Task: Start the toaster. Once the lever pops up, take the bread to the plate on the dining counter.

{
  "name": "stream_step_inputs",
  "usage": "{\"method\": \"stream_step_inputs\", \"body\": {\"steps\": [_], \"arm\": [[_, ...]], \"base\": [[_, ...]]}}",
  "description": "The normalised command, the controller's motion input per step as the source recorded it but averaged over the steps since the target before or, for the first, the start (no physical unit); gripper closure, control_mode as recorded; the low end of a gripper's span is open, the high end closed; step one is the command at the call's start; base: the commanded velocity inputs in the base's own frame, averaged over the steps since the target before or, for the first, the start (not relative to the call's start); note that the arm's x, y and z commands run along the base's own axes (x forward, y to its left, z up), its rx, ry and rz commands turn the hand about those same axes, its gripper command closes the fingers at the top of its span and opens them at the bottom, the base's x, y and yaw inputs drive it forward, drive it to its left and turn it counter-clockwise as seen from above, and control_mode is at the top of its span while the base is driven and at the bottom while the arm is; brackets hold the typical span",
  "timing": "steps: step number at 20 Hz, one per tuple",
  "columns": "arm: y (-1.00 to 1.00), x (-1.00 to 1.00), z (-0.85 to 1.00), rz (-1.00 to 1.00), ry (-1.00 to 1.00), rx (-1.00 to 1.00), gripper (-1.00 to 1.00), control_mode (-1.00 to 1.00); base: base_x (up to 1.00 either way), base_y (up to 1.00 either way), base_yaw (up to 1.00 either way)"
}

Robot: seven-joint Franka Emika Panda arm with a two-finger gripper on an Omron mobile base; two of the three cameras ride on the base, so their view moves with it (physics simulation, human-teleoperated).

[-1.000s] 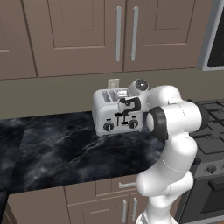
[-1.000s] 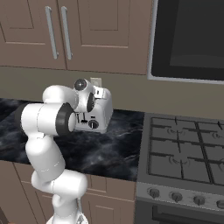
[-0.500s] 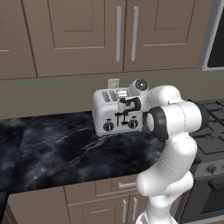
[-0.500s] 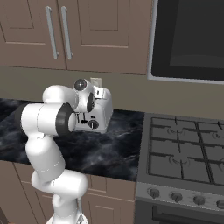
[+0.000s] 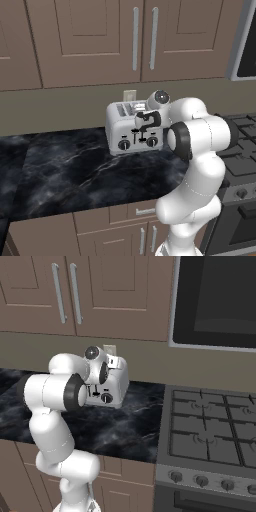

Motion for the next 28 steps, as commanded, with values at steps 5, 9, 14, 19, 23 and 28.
{"method": "stream_step_inputs", "body": {"steps": [5, 9, 14, 19, 23, 28], "arm": [[0.0, 0.0, 0.0, 0.0, 0.0, 0.0, -1.0, -1.0], [0.0, 0.0, 0.0, 0.0, 0.0, 0.0, -1.0, -1.0], [0.0, 0.0, 0.0, 0.0, 0.0, 0.0, -1.0, -1.0], [0.0, 0.0, 0.0, 0.0, 0.0, 0.0, -1.0, -1.0], [0.0, 0.0, 0.0, 0.0, 0.0, 0.0, -1.0, -1.0], [0.0, 0.0, 0.0, 0.0, 0.0, 0.0, -1.0, -1.0]], "base": [[0.0, 0.0, 0.0], [0.0, 0.0, 0.0], [0.0, 0.0, 0.0], [0.0, 0.0, 0.0], [0.0, 0.0, 0.0], [0.0, 0.0, 0.0]]}}
